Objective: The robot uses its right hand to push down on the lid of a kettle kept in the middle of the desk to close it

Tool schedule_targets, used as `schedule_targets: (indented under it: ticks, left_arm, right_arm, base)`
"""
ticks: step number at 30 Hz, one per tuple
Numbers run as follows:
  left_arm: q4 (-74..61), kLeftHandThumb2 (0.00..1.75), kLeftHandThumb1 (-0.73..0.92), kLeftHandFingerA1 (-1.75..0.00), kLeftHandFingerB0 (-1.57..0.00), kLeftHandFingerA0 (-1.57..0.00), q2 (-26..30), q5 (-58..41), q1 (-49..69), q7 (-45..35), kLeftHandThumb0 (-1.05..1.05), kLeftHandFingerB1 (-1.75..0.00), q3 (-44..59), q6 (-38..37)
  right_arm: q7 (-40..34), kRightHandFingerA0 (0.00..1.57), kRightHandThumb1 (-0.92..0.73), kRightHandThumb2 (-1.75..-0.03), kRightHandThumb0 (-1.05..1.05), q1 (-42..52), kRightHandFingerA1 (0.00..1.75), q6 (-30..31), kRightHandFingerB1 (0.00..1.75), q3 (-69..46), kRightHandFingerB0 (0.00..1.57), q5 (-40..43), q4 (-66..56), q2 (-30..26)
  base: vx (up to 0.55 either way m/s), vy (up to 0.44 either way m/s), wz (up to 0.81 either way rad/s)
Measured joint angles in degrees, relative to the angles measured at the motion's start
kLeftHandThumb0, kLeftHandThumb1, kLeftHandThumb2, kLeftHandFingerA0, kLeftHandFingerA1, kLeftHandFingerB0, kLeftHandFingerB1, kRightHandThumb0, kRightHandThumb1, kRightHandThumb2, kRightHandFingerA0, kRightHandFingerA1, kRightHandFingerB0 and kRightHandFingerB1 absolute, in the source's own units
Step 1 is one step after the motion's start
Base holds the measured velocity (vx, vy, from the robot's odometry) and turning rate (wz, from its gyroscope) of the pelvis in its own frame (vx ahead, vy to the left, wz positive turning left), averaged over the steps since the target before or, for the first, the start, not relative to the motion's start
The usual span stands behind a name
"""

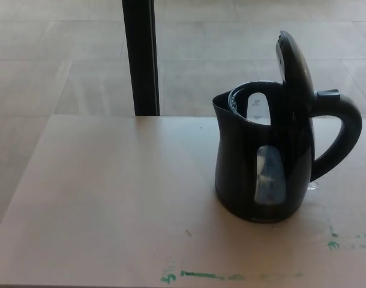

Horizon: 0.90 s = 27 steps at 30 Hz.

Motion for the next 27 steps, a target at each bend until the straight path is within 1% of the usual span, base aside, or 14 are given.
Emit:
schedule_targets:
  ticks: [4,5,7,8,11,12,15,16,18,19,24,25,26,27]
  left_arm:
    - [1.2,0.63,0.76,-0.45,-0.35,-0.46,0.7,-1.9,-0.7,-1.8,-0.68,-0.36,2.6,-0.4]
    - [1.6,0.63,0.75,-0.46,-0.37,-0.46,0.8,-2.3,-0.8,-2.3,-0.68,-0.37,2.9,-0.6]
    - [2.1,0.62,0.74,-0.46,-0.37,-0.46,1.0,-2.8,-1.0,-3.0,-0.69,-0.37,3.2,-0.9]
    - [2.3,0.62,0.73,-0.47,-0.36,-0.44,1.1,-3.1,-1.0,-3.4,-0.69,-0.37,3.4,-1.2]
    - [2.8,0.62,0.74,-0.47,-0.33,-0.46,1.2,-4.1,-1.1,-4.5,-0.68,-0.36,4.0,-1.5]
    - [2.9,0.62,0.74,-0.47,-0.33,-0.47,1.3,-4.4,-1.1,-4.7,-0.68,-0.36,4.2,-1.5]
    - [3.0,0.63,0.75,-0.47,-0.34,-0.45,1.4,-5.1,-1.3,-5.5,-0.68,-0.36,4.3,-1.7]
    - [3.0,0.62,0.73,-0.46,-0.35,-0.45,1.4,-5.2,-1.4,-5.7,-0.69,-0.36,4.3,-1.7]
    - [3.4,0.62,0.73,-0.46,-0.36,-0.46,1.5,-5.4,-1.4,-5.9,-0.69,-0.36,4.3,-1.9]
    - [3.7,0.62,0.73,-0.46,-0.36,-0.47,1.6,-5.4,-1.5,-5.9,-0.69,-0.36,4.3,-1.9]
    - [3.9,0.62,0.74,-0.47,-0.35,-0.47,1.7,-5.6,-1.6,-6.4,-0.69,-0.36,4.0,-2.1]
    - [4.0,0.62,0.74,-0.46,-0.34,-0.45,1.8,-5.7,-1.6,-6.4,-0.70,-0.35,3.9,-2.1]
    - [4.0,0.63,0.74,-0.45,-0.35,-0.47,1.8,-5.7,-1.5,-6.5,-0.68,-0.36,3.9,-2.2]
    - [4.1,0.62,0.74,-0.46,-0.36,-0.48,1.9,-5.7,-1.6,-6.5,-0.68,-0.36,3.8,-2.2]
  right_arm:
    - [0.9,0.16,-0.60,-0.98,-0.78,-0.1,0.57,0.3,0.49,-3.6,0.06,2.9,-5.0,-0.3]
    - [1.0,0.20,-0.76,-0.63,-0.81,-0.5,0.54,0.5,0.45,-4.6,0.10,3.7,-6.7,-0.4]
    - [1.0,0.20,-0.78,-0.64,-0.79,-1.8,0.54,0.9,0.42,-6.4,0.10,5.2,-9.4,-0.6]
    - [0.8,0.18,-0.64,-1.01,-0.78,-2.9,0.59,1.5,0.46,-7.5,0.04,6.1,-11.2,-0.9]
    - [0.0,0.18,-0.64,-0.97,-0.73,-7.3,0.53,3.3,0.41,-9.5,0.06,7.6,-15.2,-3.5]
    - [-0.4,0.01,-0.52,-1.08,-0.36,-8.9,0.51,3.8,0.50,-9.9,0.00,8.0,-16.3,-4.5]
    - [-1.0,0.16,-0.63,-0.89,-0.69,-15.2,0.46,6.2,0.39,-10.9,0.09,9.7,-19.1,-8.1]
    - [-1.2,0.01,-0.56,-1.08,-0.35,-17.7,0.50,7.0,0.49,-11.1,0.00,10.2,-19.5,-9.2]
    - [-1.2,0.01,-0.60,-1.11,-0.34,-21.1,0.50,8.5,0.50,-10.8,0.00,11.1,-21.0,-10.9]
    - [-0.9,0.22,-0.82,-0.65,-0.62,-22.5,0.41,9.2,0.25,-10.5,0.13,11.6,-21.9,-11.8]
    - [-0.3,0.22,-0.66,-1.01,-0.72,-30.7,0.55,12.5,0.44,-5.3,0.08,12.6,-25.9,-15.6]
    - [0.0,0.23,-0.81,-0.65,-0.74,-31.8,0.49,12.9,0.34,-3.6,0.17,12.3,-26.2,-16.7]
    - [0.4,0.20,-0.61,-0.97,-0.77,-33.0,0.56,13.4,0.46,-1.8,0.16,12.0,-26.7,-17.8]
    - [0.7,0.24,-0.79,-0.65,-0.78,-34.3,0.47,13.6,0.32,-0.3,0.19,11.8,-26.8,-18.5]
  base:
    - [0.00,0.000,0.00]
    - [0.00,0.000,0.00]
    - [0.00,0.000,0.00]
    - [0.00,0.000,0.00]
    - [0.00,0.000,0.00]
    - [0.00,0.000,0.00]
    - [0.00,0.000,0.00]
    - [0.00,0.000,0.00]
    - [0.00,0.000,0.00]
    - [0.00,0.000,0.00]
    - [0.00,0.000,0.00]
    - [0.00,0.000,0.00]
    - [0.00,0.000,0.00]
    - [0.00,0.000,0.00]
